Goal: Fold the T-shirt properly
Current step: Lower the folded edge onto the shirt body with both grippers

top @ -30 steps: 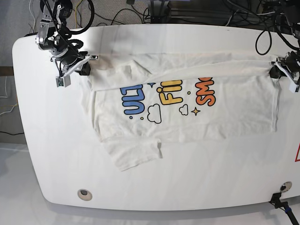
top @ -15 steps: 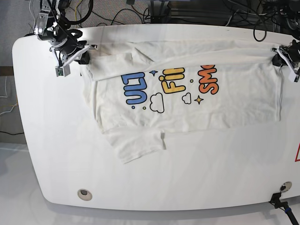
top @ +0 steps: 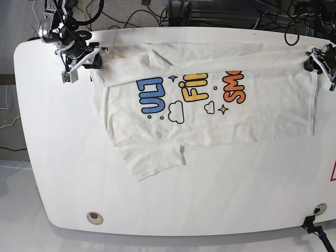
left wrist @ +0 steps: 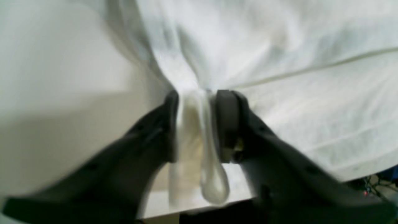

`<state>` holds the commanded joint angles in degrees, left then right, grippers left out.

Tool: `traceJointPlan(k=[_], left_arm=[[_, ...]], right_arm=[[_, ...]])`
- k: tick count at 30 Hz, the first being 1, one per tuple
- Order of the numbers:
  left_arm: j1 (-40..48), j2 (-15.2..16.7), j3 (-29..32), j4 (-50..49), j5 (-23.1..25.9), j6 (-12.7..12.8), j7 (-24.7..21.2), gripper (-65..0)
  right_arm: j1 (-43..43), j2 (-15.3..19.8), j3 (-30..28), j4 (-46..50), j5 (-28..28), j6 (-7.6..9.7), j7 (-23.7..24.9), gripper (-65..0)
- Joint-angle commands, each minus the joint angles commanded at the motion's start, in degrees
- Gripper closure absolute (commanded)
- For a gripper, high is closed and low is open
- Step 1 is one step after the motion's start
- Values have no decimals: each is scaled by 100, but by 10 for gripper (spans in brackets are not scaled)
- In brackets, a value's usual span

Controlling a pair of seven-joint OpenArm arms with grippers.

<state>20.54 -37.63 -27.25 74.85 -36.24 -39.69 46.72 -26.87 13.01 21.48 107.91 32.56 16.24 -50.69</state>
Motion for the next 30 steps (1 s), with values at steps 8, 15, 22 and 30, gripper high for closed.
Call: traceJointPlan(k=[8, 15, 22, 30], left_arm=[[35, -13, -465, 178, -27, -18, -148, -287], [-71, -70, -784, 290, -79, -31, -206, -282], [-138, 24, -829, 317, -117, -31, -308, -291], [-166, 72, -851, 322, -105, -31, -326, -292]], right_arm=[[174, -18, 318, 480, 57, 27, -19, -329], [1068, 267, 233, 520, 18, 55, -1, -352], [2253, 531, -204, -354, -134, 131, 20, -353], [4026, 498, -597, -2291, -387, 327, -405, -352]])
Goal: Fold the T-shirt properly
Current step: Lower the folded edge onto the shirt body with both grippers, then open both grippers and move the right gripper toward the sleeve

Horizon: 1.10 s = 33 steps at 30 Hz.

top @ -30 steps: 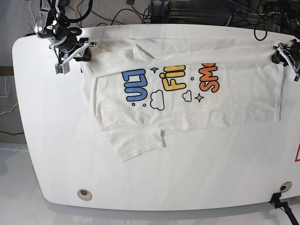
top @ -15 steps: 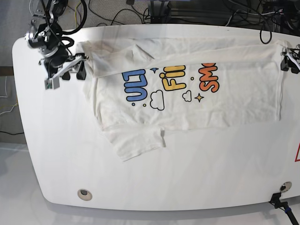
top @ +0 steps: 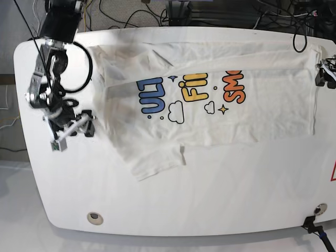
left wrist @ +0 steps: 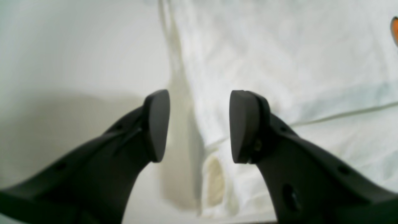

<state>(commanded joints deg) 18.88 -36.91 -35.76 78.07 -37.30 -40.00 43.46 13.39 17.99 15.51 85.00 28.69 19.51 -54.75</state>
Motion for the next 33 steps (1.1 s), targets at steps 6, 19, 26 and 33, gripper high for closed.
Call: traceJointPlan(k=[6, 19, 26, 33], left_arm=[[-10, 38, 50, 8, -5, 0, -38, -293], [-34, 268, 22, 52, 7, 0, -61, -295], [-42, 209, 52, -13, 36, 0, -63, -294], [-52, 210, 35, -20, 43, 0, -100, -293]], right_arm=[[1147, -57, -593, -1666, -460, 147, 214, -348], [2353, -152, -1480, -3979, -1097, 113, 1157, -340], [1954, -155, -1396, -3693, -903, 170, 1075, -352], [1571, -163, -1398, -3015, -875, 190, 1102, -349]])
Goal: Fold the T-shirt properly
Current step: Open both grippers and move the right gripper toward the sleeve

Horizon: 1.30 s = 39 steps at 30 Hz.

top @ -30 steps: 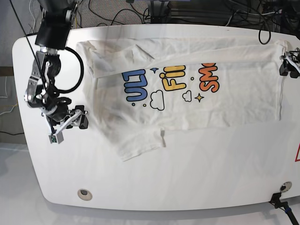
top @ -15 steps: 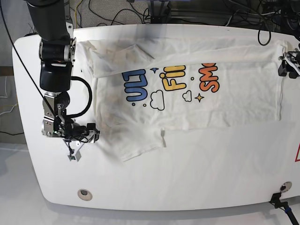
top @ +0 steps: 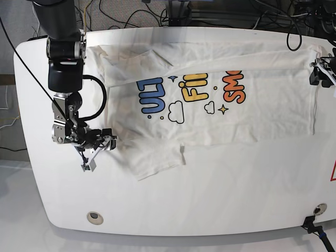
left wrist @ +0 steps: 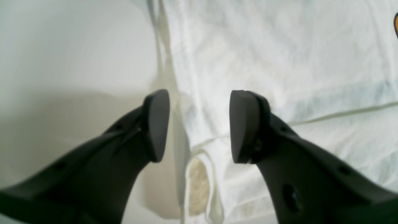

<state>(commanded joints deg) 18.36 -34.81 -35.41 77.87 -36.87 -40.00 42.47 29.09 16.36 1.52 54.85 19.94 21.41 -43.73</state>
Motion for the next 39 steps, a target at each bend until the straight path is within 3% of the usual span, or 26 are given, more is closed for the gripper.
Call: traceJointPlan(k=[6, 16, 18, 39], left_arm=[[-21, -6, -9, -1, -12, 0, -2, -293], [-54, -27, -67, -21, 1, 0, -83, -291], [-6, 6, -2, 3, 28, 0, 25, -292], [-36, 28, 12, -16, 19, 21, 5, -289]], right_arm=[[-154, 18, 5, 10, 16, 74, 75, -348], [-86, 14, 32, -134, 72, 362, 47, -349], [-72, -4, 52, -138, -1, 302, -4, -353], [-156, 12, -6, -48, -109, 323, -161, -350]])
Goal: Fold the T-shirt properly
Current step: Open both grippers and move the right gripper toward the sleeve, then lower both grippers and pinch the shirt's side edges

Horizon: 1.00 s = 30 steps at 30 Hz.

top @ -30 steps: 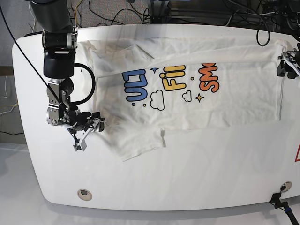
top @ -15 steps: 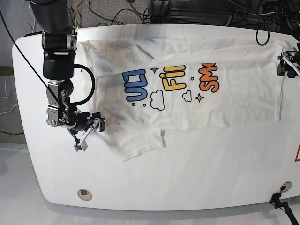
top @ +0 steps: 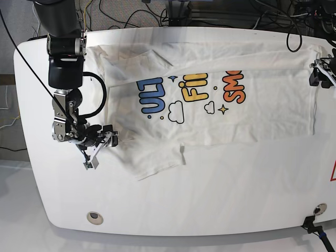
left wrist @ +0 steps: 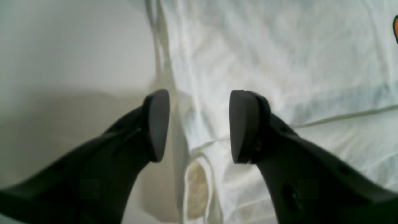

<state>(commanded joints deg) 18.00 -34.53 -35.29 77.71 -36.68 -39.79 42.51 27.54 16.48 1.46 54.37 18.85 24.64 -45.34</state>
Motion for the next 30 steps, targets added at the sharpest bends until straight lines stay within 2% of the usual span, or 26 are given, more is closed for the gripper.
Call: traceJointPlan(k=[8, 9, 13, 20, 23, 30], left_arm=[[-35, 18, -12, 13, -12, 43, -21, -288], [5, 31, -22, 19, 22, -21, 57, -292], [-26, 59, -7, 23, 13, -21, 78, -294], [-36, 50, -29, 1, 33, -21, 45, -294], [-54, 41, -28, 6, 60, -21, 33, -295], [-64, 32, -55, -20, 110, -13, 26, -295]], right_arm=[[-23, -4, -9, 22, -27, 9, -61, -348], [38, -67, -22, 4, -10, -130, 34, -351], [-68, -298, -120, 26, -121, -452, 108, -350], [-423, -340, -83, 344, -103, -837, 173, -349], [-615, -318, -84, 608, -24, -891, 88, -348], [-839, -288, -59, 920, 157, -801, 23, -347]])
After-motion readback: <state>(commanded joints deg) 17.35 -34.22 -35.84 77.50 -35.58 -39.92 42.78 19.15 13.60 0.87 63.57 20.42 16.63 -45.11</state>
